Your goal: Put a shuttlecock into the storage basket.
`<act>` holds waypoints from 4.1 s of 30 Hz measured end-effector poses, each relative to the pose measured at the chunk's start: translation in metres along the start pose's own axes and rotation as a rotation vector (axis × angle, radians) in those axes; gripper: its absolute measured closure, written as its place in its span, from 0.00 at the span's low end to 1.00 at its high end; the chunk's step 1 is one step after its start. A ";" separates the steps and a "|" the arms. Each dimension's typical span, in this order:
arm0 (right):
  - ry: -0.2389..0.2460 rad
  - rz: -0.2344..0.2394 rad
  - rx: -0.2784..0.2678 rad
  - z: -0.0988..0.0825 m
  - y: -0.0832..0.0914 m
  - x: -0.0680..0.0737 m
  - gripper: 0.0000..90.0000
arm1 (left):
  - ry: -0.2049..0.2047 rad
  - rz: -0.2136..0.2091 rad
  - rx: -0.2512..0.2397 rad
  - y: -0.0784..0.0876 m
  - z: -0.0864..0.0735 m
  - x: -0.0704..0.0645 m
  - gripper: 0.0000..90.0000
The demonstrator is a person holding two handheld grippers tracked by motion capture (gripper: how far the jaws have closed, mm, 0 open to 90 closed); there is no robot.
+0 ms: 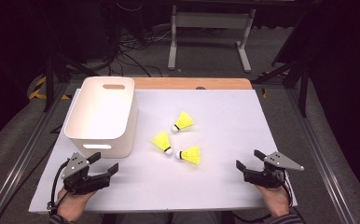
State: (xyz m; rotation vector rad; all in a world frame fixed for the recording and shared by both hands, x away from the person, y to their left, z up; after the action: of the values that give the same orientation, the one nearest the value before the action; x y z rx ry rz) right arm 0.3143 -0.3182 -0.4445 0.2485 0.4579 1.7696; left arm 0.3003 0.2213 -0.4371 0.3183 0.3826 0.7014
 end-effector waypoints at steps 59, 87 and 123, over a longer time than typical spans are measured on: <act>-0.004 0.003 -0.005 0.000 0.000 0.000 0.16 | -0.050 -0.138 0.081 -0.089 0.038 -0.047 0.24; -0.009 0.009 -0.009 0.001 0.000 0.000 0.16 | 0.014 -0.108 0.164 -0.118 0.065 -0.048 0.28; -0.002 0.021 -0.016 0.002 0.000 0.001 0.16 | 0.002 -0.019 0.350 -0.154 0.105 -0.050 0.33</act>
State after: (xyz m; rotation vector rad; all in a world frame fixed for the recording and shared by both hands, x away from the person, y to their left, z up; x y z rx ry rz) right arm 0.3143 -0.3170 -0.4429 0.2446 0.4402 1.7923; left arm 0.3981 0.0606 -0.3952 0.6443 0.5108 0.6151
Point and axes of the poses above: each handheld gripper's, and its own axes: y roughly backward along the jaws, z roughly out of its top, x roughly to its left, the point moved 1 cm from there along -y, roughly forward along the jaws, and after that the axes turned 14 degrees about -z, right-handed, at the moved point
